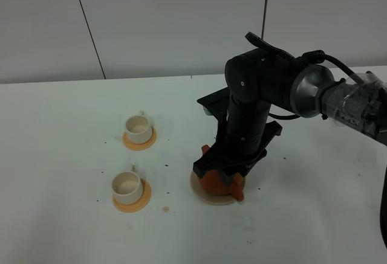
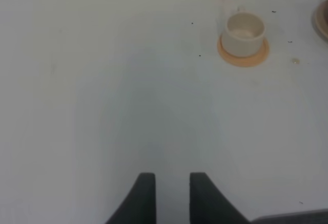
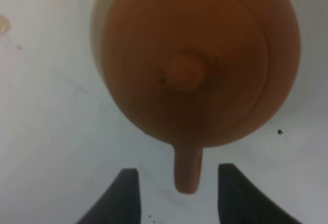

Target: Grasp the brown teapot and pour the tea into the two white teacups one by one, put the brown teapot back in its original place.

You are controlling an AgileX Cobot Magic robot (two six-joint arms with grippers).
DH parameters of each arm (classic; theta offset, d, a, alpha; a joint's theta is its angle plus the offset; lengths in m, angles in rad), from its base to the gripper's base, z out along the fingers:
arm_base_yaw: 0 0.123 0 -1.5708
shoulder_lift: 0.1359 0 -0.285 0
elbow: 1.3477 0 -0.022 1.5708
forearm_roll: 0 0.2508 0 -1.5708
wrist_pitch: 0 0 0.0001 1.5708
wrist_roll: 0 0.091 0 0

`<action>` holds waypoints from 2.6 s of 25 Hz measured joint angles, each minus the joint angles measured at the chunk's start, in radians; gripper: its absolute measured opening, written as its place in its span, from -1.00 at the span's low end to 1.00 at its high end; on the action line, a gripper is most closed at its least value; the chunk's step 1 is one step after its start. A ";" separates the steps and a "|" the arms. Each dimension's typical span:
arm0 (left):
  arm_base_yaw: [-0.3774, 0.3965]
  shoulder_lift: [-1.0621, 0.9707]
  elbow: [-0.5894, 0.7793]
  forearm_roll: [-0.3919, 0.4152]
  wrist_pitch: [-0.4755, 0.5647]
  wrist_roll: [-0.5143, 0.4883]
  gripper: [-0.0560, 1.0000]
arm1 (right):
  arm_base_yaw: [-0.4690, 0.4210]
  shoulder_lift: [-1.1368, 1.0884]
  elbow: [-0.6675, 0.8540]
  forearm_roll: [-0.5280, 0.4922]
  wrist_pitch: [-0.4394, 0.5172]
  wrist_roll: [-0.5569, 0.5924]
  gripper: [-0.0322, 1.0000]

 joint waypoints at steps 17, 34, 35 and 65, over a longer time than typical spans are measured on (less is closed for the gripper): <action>0.000 0.000 0.000 0.000 0.000 0.000 -0.45 | 0.000 0.032 0.000 0.001 0.010 0.001 -0.29; 0.000 0.000 0.000 0.000 0.000 0.000 -0.45 | -0.021 0.067 0.000 0.021 0.005 0.002 -0.30; 0.000 0.000 0.000 0.000 0.000 0.000 -0.45 | -0.021 0.069 0.000 0.021 0.003 0.002 -0.30; 0.000 0.000 0.000 0.000 0.000 0.000 -0.45 | -0.021 0.071 0.000 0.023 -0.004 0.004 -0.50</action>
